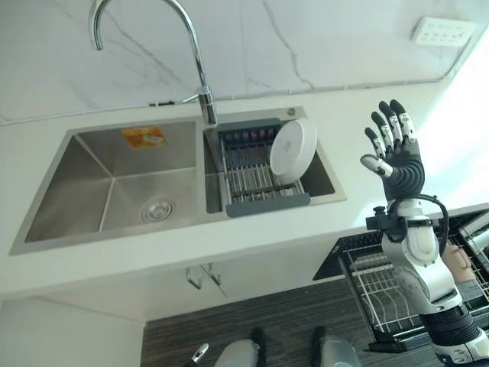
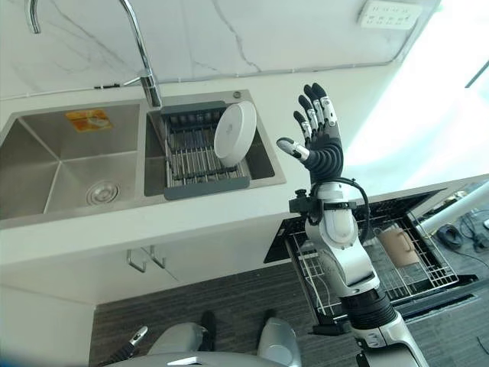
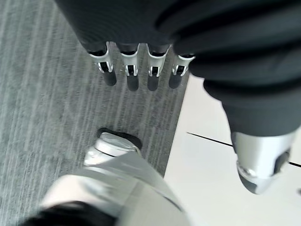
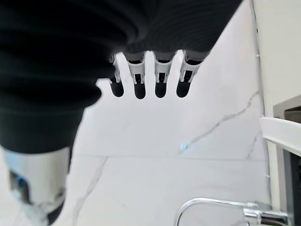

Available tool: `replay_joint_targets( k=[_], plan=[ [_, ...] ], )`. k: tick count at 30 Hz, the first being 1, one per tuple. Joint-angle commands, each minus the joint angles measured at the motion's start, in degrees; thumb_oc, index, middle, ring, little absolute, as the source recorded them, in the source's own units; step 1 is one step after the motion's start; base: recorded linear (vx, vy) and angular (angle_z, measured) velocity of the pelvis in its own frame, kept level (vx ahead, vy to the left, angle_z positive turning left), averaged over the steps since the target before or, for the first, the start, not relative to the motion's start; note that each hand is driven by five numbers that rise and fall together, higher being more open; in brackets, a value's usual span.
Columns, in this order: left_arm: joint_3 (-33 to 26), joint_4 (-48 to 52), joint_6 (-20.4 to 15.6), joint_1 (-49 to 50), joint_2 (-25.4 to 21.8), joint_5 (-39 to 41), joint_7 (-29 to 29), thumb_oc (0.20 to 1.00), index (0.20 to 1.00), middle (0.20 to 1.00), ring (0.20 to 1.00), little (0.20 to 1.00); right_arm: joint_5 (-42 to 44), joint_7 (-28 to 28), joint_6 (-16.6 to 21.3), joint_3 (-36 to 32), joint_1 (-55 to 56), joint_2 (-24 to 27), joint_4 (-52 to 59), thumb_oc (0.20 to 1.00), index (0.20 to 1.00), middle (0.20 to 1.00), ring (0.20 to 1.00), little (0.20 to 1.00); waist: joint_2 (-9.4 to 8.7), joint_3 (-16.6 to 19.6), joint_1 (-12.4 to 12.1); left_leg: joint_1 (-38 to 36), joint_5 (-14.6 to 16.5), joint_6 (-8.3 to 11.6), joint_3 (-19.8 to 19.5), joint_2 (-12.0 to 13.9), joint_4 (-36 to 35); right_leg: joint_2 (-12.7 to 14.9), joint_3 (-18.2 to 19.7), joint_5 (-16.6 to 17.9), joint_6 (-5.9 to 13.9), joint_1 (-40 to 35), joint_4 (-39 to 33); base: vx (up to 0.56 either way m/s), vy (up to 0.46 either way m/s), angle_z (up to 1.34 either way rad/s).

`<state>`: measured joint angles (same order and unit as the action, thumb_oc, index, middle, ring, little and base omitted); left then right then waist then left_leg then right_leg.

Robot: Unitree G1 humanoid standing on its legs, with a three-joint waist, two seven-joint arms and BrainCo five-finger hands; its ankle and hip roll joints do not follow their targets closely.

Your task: Place the dishes in the dishwasher.

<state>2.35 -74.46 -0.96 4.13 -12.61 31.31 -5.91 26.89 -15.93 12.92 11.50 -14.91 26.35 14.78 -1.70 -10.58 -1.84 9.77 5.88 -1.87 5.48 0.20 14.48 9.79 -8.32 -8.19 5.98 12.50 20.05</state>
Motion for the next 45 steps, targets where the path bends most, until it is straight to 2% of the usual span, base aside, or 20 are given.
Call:
replay_joint_targets(
  k=[1, 8, 17, 22, 35, 45],
  plan=[
    [0.53, -1.05, -1.57, 0.97, 0.54, -1.14, 1.3, 1.0, 1.0, 1.0, 1.0, 1.0, -0.68, -1.7, 1.76, -2.2, -3.6, 2.1, 1.3, 1.0, 1.0, 1.0, 1.0, 1.0, -0.82, 1.92, -1.19, -1.33, 6.36, 2.47, -0.12, 1.77, 2.71, -1.0, -1.14, 0.96, 1.68, -2.76, -2.86, 0.04, -0.146, 0.2],
    [1.05, -1.58, -2.44, 1.97, 1.1, -4.51, 0.55, 1.0, 1.0, 1.0, 1.0, 1.0, -0.81, -2.48, 2.19, -2.21, -2.7, 2.94, 2.56, 1.0, 1.0, 1.0, 1.0, 1.0, -0.12, 3.3, -1.01, -0.52, 5.68, 4.44, 0.23, 3.93, 2.71, -1.69, -2.74, -0.57, 0.69, -3.61, -2.86, -0.01, -0.104, 0.0],
    [3.41, -0.5, -2.87, 0.83, 1.4, -4.86, 0.91, 1.0, 1.0, 1.0, 1.0, 1.0, -0.2, -0.14, 1.24, -0.01, -4.13, 3.05, -0.26, 1.0, 1.0, 1.0, 1.0, 1.0, 1.32, 4.47, -0.37, -1.96, 5.6, 5.38, 0.64, 4.62, 2.71, -0.95, -4.12, -1.51, -0.06, -5.47, -2.86, -0.04, -0.039, 0.05],
    [4.51, 0.27, -0.89, -1.23, 1.23, -4.08, 1.56, 1.0, 1.0, 1.0, 1.0, 1.0, 0.08, -3.1, -2.73, 2.23, -9.33, 1.77, -4.08, 1.0, 1.0, 1.0, 1.0, 1.0, 2.05, 4.98, -0.65, -3.69, 5.9, 5.48, 0.4, 4.3, 2.71, -0.69, -4.26, -1.86, -0.45, -7.37, -2.86, 0.01, 0.034, 0.06],
    [7.11, -1.0, 1.42, -1.36, 0.45, -7.68, 2.16, 1.0, 1.0, 1.0, 1.0, 1.0, 6.06, -7.88, -4.97, 5.11, -20.36, -2.99, -20.51, 1.0, 1.0, 1.0, 1.0, 1.0, 0.53, 6.72, -3.91, -3.4, 5.97, 5.31, -1.36, 3.72, 2.71, -0.25, -6.42, -1.81, 0.0, -7.99, -2.86, 0.06, 0.005, 0.08],
    [7.79, -1.32, 1.87, 0.13, -0.34, -10.3, 1.6, 1.0, 1.0, 1.0, 1.0, 1.0, 9.1, -9.33, -6.1, 4.74, -25.88, -4.11, -29.62, 1.0, 1.0, 1.0, 1.0, 1.0, -0.02, 6.51, -6.11, -2.23, 5.36, 5.43, -2.54, 3.58, 2.71, -0.13, -7.58, -1.79, 0.15, -7.71, -2.86, 0.07, 0.003, 0.07]
  ],
)
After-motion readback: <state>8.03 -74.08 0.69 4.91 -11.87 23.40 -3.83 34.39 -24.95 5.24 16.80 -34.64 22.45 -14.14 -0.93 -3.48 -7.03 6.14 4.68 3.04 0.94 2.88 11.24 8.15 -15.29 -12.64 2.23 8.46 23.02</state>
